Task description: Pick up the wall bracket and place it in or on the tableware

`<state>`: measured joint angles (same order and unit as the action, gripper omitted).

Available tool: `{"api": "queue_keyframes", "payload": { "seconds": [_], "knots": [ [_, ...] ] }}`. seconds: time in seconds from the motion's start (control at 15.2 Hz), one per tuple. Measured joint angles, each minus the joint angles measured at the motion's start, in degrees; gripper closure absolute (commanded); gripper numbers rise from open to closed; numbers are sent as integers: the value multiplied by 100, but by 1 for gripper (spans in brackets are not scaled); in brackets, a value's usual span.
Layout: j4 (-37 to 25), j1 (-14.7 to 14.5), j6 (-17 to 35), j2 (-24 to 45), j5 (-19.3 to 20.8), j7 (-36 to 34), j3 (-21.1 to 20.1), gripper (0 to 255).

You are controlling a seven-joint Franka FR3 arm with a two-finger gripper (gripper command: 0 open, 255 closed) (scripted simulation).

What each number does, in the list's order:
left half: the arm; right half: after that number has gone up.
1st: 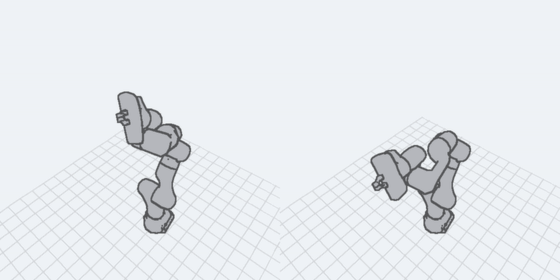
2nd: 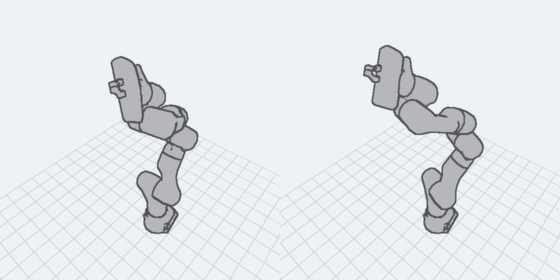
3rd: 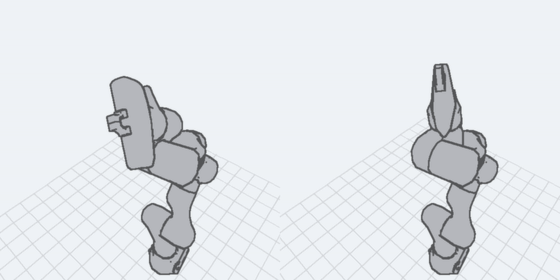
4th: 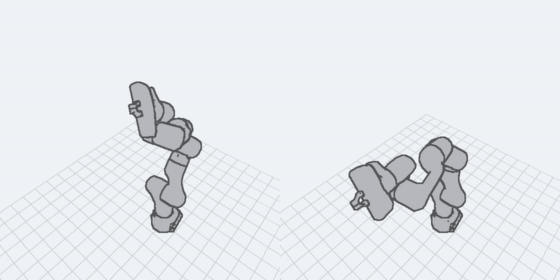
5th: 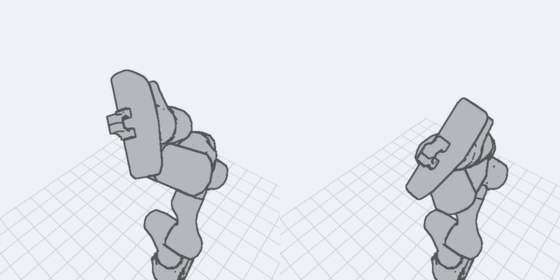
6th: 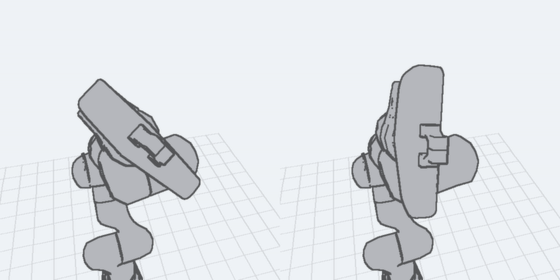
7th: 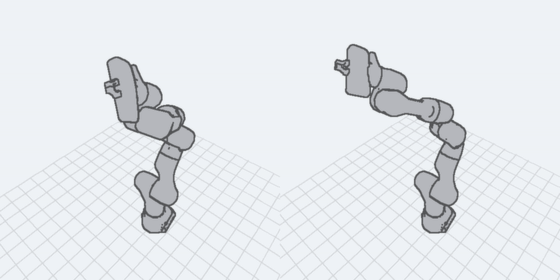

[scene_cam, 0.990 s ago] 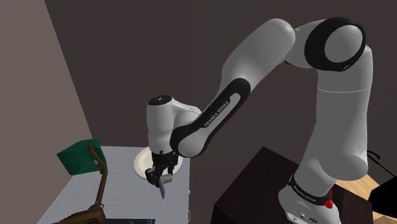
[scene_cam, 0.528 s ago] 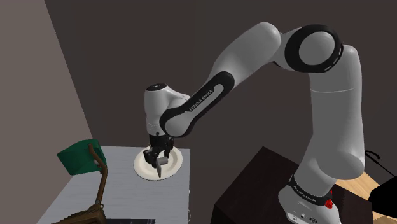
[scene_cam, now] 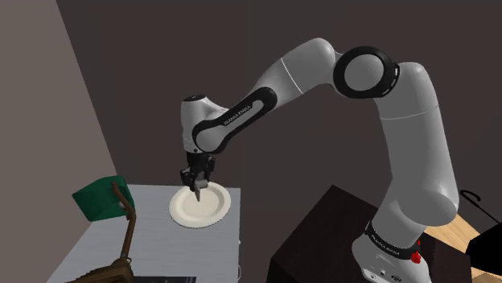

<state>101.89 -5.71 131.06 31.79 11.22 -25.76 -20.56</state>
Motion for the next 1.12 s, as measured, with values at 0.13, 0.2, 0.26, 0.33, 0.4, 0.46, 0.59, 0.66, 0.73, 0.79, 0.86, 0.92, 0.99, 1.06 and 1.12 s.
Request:
{"api": "queue_keyframes", "payload": {
  "seconds": [0.13, 0.2, 0.26, 0.33, 0.4, 0.46, 0.59, 0.66, 0.73, 0.79, 0.86, 0.92, 0.99, 1.06, 1.12],
  "knots": [
    [-110, -16, 47, 165, 47, 15, 42, 255],
    [-117, -25, 96, 224, 68, 10, 59, 255],
    [-137, -41, 135, 286, 89, 0, 75, 255],
    [-139, -52, 192, 346, 110, -8, 91, 255],
    [-144, -61, 236, 396, 128, -15, 106, 255],
    [-138, -75, 294, 449, 148, -29, 122, 255],
    [-142, -94, 397, 557, 186, -44, 154, 255],
    [-153, -105, 442, 615, 204, -50, 171, 255],
    [-135, -114, 501, 657, 222, -63, 185, 255],
    [-159, -129, 540, 721, 241, -70, 202, 255],
    [-170, -137, 582, 774, 257, -74, 218, 255],
    [-176, -145, 603, 802, 266, -80, 226, 255],
    [-176, -148, 612, 811, 269, -83, 229, 255],
    [-174, -149, 619, 814, 271, -84, 230, 255],
    [-173, -149, 623, 817, 272, -84, 231, 255]
  ]
}}
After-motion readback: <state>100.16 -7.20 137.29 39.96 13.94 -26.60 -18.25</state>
